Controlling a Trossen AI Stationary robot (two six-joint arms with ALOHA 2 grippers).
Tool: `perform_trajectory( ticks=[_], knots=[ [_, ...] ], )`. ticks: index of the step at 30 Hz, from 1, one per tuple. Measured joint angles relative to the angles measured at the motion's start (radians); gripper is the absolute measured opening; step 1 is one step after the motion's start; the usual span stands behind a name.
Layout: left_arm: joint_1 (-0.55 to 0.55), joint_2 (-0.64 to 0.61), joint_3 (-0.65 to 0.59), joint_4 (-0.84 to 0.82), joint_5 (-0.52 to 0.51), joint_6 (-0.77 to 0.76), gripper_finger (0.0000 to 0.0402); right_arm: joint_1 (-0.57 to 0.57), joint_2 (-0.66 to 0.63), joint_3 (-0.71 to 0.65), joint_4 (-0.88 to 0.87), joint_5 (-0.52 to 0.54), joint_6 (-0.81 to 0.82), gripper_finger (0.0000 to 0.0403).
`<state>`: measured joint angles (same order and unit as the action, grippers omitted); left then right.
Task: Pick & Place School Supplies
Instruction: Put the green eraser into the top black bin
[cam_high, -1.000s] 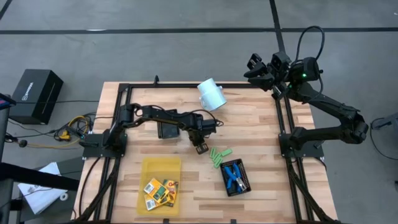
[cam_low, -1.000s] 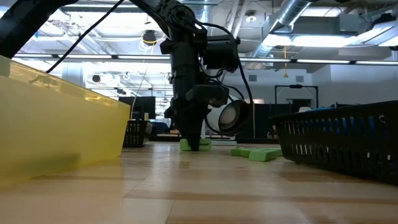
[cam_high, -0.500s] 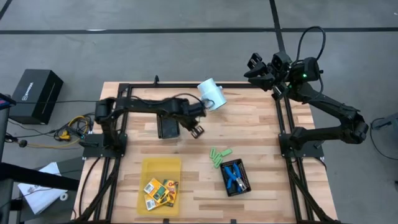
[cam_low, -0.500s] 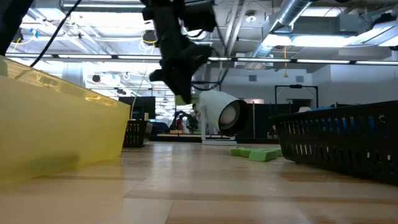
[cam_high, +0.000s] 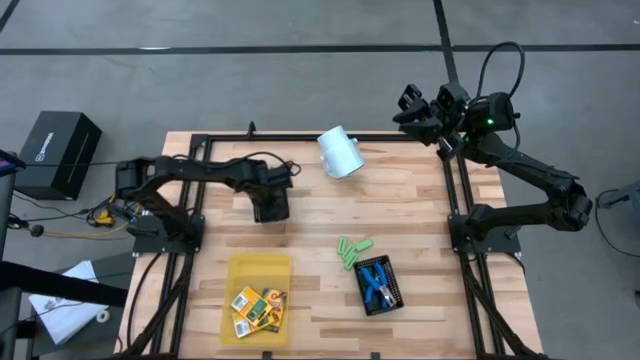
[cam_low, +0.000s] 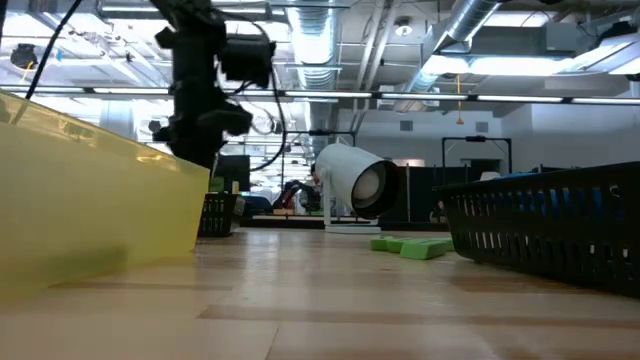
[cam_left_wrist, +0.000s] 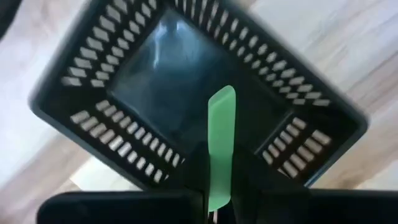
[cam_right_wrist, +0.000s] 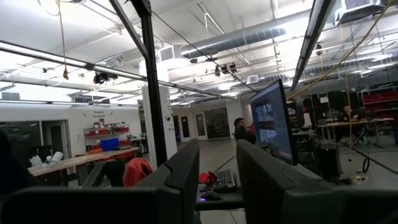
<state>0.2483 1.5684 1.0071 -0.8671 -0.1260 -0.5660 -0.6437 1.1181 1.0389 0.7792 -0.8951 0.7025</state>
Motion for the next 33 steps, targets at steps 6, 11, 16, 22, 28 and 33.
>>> perform_trajectory(
  ticks=[6, 11, 16, 22, 28, 33],
  knots=[
    [0.029, -0.014, -0.064, 0.113, 0.028, 0.008, 0.0024, 0.0, 0.0, 0.0, -0.004, 0.006, 0.007, 0.01],
    [0.051, -0.014, -0.089, 0.19, 0.052, 0.009, 0.0086, 0.0, 0.0, 0.0, -0.011, 0.007, 0.013, 0.01],
    [0.079, -0.014, -0.093, 0.192, 0.053, 0.011, 0.0162, 0.0, 0.0, 0.0, -0.015, 0.01, 0.013, 0.01],
    [0.087, -0.014, -0.084, 0.2, 0.1, 0.012, 0.019, 0.0, 0.0, 0.0, -0.015, 0.034, 0.014, 0.01],
    [0.071, -0.014, 0.016, 0.238, 0.174, 0.013, 0.0169, 0.0, 0.0, 0.0, -0.015, 0.036, 0.016, 0.01],
    [0.069, -0.006, 0.128, 0.261, 0.271, -0.081, 0.0152, 0.0, 0.0, 0.0, -0.015, 0.037, 0.016, 0.01]
  ],
)
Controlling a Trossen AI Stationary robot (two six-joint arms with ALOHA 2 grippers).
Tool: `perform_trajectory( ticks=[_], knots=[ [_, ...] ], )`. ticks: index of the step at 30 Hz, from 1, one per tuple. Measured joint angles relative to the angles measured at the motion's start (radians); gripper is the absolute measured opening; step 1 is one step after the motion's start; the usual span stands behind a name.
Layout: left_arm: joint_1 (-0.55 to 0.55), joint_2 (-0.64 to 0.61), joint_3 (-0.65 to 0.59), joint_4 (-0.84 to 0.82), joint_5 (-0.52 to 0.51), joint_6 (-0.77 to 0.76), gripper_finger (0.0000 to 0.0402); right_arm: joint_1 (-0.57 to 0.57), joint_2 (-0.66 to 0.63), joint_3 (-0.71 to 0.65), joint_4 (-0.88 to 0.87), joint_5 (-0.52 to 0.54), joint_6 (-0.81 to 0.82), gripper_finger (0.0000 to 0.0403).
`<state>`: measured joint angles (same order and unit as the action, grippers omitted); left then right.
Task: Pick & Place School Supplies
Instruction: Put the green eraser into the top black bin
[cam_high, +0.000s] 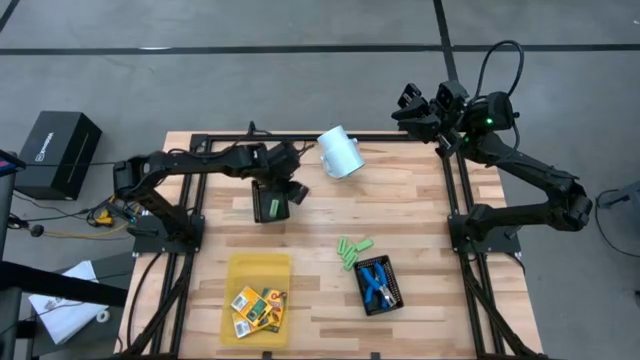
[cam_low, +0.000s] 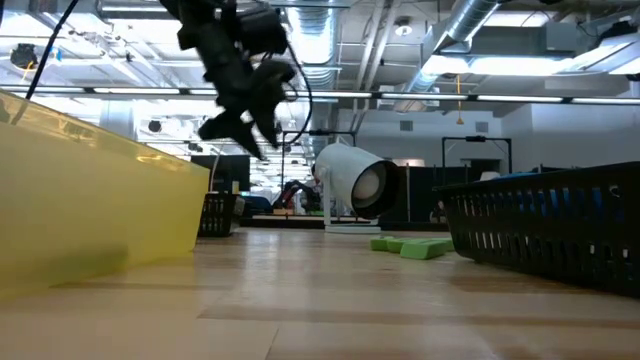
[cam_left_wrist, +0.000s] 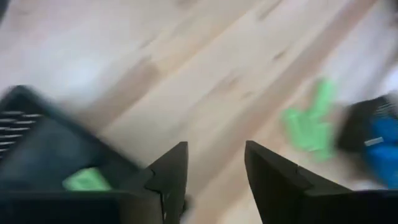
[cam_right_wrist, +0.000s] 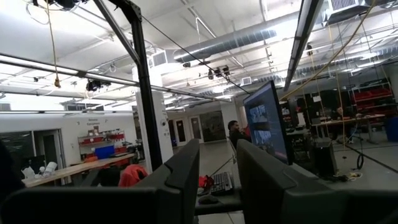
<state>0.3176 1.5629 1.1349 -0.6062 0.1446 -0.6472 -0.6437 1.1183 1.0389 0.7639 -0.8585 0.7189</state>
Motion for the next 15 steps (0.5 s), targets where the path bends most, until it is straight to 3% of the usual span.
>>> perform_trajectory(
  ticks=[4, 9, 15],
  knots=[
    [-0.016, 0.021, 0.04, 0.091, 0.086, -0.154, 0.015, 0.0, 0.0, 0.0, 0.0, 0.0, 0.0, 0.01],
    [-0.08, 0.077, 0.058, 0.285, 0.119, -0.344, 0.015, 0.0, 0.0, 0.0, 0.0, -0.001, 0.0, 0.01],
    [-0.191, 0.234, 0.124, 0.318, 0.171, -0.468, 0.015, 0.0, 0.0, 0.0, 0.0, -0.006, 0.004, 0.01]
  ],
)
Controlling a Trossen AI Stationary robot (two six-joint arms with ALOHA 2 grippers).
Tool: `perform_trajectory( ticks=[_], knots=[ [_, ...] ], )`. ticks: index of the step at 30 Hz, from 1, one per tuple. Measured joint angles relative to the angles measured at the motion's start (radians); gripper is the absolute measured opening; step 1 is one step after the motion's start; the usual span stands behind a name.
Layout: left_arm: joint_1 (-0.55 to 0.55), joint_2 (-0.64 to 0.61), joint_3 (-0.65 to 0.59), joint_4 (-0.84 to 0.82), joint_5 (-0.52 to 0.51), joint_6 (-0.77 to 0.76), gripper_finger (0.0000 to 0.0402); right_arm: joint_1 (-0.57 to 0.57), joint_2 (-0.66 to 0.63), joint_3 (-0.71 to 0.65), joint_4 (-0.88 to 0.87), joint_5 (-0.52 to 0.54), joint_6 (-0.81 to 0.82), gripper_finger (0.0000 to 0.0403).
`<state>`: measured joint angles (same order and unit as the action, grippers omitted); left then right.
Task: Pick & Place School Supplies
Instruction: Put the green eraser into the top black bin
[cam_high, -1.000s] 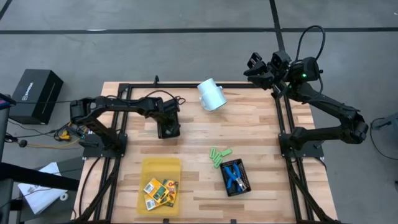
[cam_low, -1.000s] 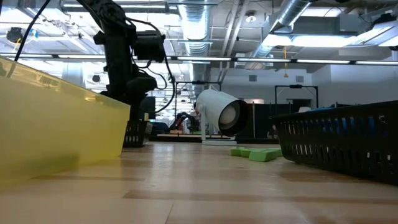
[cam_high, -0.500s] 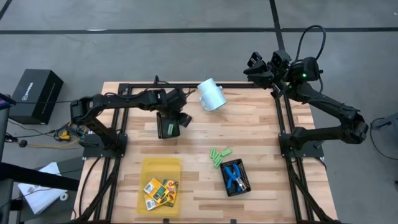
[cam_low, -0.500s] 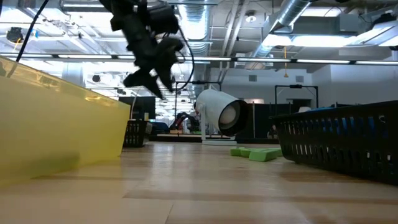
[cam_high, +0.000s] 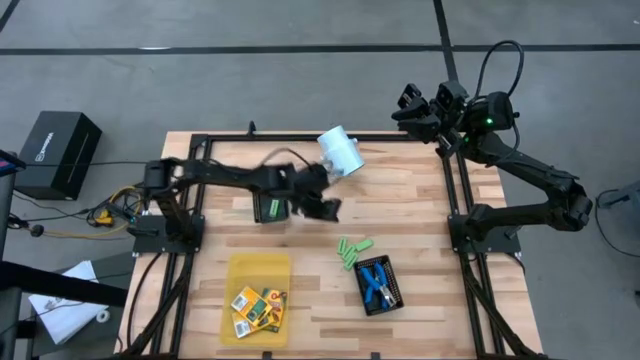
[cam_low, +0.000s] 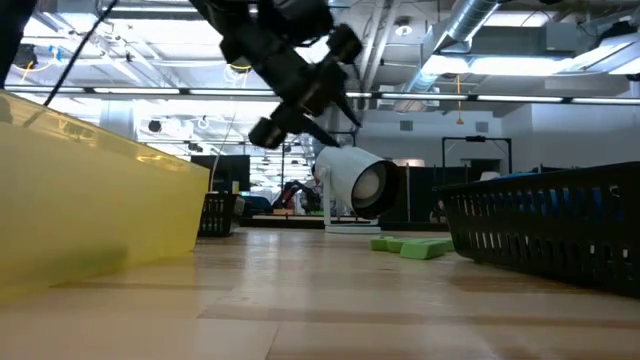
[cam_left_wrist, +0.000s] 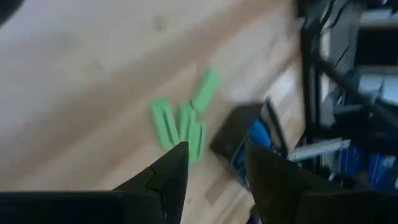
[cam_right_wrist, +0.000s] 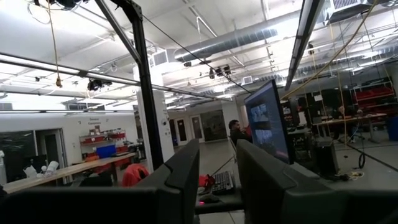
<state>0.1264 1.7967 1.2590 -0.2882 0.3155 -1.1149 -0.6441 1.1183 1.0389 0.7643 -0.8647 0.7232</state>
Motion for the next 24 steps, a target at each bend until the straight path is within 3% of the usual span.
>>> perform_trajectory(
  ticks=[12, 24],
  knots=[
    [-0.109, 0.23, 0.176, 0.095, -0.006, -0.132, 0.015, 0.0, -0.006, 0.0, 0.003, -0.062, 0.047, 0.01],
    [-0.096, 0.261, 0.185, 0.012, -0.099, -0.181, 0.015, 0.0, -0.008, 0.0, 0.009, -0.089, 0.09, 0.01]
  ],
)
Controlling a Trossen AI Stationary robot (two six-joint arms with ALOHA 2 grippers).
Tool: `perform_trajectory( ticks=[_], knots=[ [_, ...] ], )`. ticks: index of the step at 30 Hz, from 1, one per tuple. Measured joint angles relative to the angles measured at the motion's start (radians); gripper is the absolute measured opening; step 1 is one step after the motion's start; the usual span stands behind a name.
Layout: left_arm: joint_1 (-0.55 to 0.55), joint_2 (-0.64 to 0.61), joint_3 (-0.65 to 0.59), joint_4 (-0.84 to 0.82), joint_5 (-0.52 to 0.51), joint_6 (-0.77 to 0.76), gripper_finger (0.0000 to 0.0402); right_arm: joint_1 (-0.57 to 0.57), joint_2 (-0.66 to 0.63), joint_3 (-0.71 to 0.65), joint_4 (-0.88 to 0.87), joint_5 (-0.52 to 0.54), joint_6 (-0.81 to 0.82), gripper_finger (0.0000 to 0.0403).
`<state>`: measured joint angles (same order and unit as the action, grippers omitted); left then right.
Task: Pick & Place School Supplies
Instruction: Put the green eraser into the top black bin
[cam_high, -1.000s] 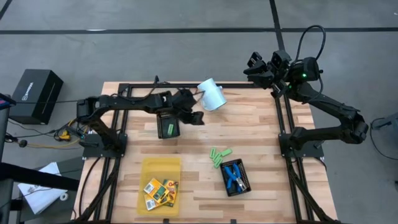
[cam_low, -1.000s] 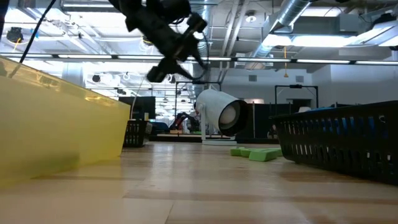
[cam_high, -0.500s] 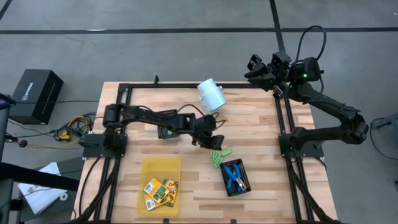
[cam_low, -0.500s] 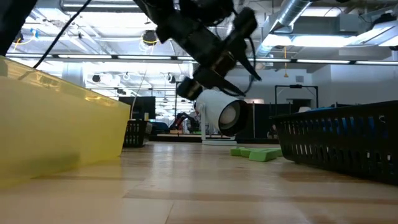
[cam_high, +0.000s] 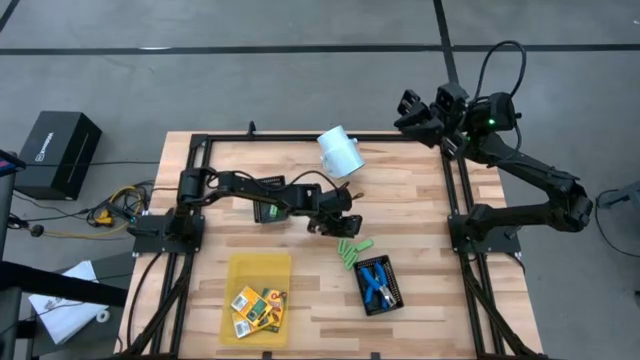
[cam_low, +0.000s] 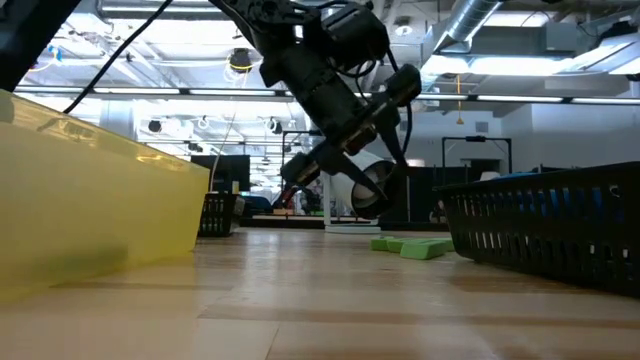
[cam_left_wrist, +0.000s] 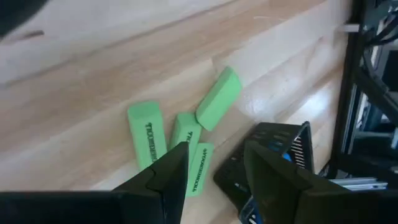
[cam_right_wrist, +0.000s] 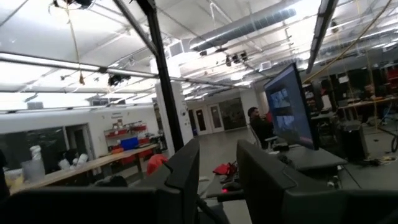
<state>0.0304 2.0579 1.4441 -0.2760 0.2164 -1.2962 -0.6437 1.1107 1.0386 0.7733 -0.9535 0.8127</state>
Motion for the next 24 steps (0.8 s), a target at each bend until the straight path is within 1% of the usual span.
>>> perform_trajectory(
  ticks=[6, 11, 14, 17, 22, 24],
  knots=[
    [0.0, -0.002, 0.0, -0.024, -0.041, -0.118, 0.015, 0.0, 0.002, 0.0, 0.002, -0.073, 0.0, 0.01],
    [-0.005, -0.002, 0.008, -0.04, -0.04, -0.182, 0.015, 0.0, 0.002, 0.0, 0.002, -0.079, 0.0, 0.01],
    [-0.013, -0.002, 0.022, -0.043, -0.041, -0.185, 0.0145, 0.0, 0.002, 0.0, 0.002, -0.098, 0.0, 0.01],
    [-0.013, -0.002, 0.051, -0.092, -0.052, -0.177, 0.0138, 0.0, 0.002, 0.0, -0.001, -0.109, -0.019, 0.01],
    [-0.021, -0.003, 0.064, -0.11, -0.072, -0.121, 0.0125, -0.013, 0.002, 0.0, -0.007, -0.123, -0.026, 0.01],
    [-0.029, -0.003, 0.065, -0.084, -0.086, -0.084, 0.0123, -0.025, 0.002, 0.0, -0.01, -0.136, -0.026, 0.01]
  ],
)
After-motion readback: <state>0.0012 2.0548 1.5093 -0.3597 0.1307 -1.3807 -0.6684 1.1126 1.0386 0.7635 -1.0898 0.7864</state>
